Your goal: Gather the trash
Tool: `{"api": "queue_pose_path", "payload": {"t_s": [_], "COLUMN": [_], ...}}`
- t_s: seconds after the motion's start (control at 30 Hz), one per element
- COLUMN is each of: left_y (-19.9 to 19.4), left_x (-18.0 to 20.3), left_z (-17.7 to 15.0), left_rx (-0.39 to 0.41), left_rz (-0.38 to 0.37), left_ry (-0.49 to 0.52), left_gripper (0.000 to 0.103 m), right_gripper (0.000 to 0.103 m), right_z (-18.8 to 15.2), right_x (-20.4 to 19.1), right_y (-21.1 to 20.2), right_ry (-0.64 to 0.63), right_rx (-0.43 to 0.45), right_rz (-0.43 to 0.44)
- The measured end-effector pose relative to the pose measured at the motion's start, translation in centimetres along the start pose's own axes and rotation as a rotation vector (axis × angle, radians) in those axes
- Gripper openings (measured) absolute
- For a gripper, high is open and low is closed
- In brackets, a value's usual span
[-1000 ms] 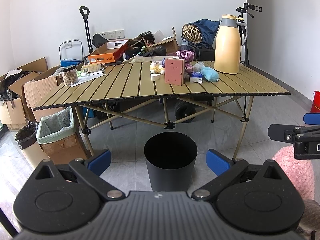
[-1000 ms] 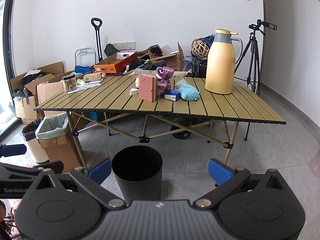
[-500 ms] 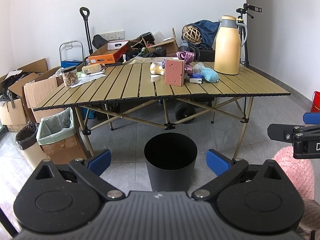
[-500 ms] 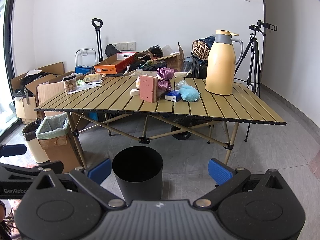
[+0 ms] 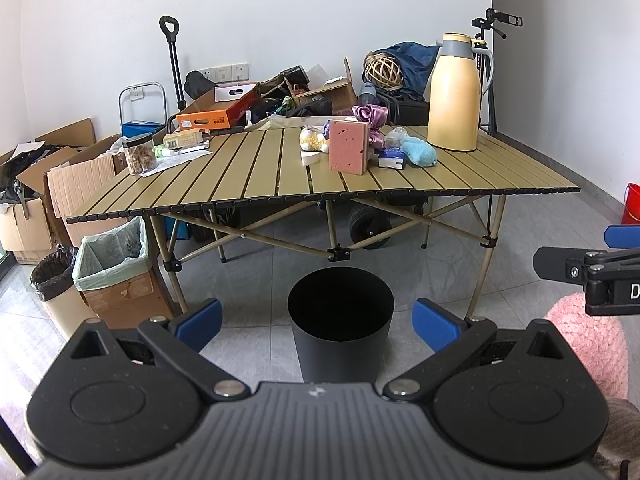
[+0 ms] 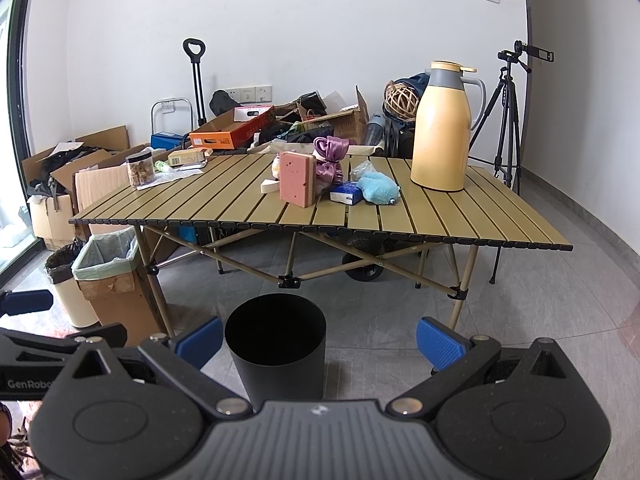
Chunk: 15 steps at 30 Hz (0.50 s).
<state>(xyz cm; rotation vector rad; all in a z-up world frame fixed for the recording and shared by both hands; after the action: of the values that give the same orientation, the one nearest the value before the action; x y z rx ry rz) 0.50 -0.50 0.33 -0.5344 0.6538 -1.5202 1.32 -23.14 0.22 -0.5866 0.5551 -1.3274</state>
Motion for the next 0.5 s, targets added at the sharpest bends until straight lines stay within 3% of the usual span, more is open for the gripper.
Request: {"api": "queue_pose_path", "payload": {"t_s": [0.5], "left_y": [-0.1], "left_x": [0.0], "left_z": [0.0], "left_rx": [0.002], "left_rz": [0.000], "left_ry": [0.000], "left_gripper": [0.103], "right_gripper": [0.103], "right_z": [0.1], "right_x": [-0.4], "right_y": [-0.5], "right_ry": [0.000], "right_rx": [0.002], "right_rz": [0.002]}}
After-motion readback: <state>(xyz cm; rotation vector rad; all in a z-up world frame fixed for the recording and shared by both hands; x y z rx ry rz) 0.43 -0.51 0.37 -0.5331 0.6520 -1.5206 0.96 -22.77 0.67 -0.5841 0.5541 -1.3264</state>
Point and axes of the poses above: each gripper's, at about its wrist camera, not at the fingertips, and y roughly the way its jaws point, x to its right, z to its top, the point moved 1 cm from there along y, roughly the way its jaws point, and after that the axes turned 10 degrees about -x, right-handed, at the moved point
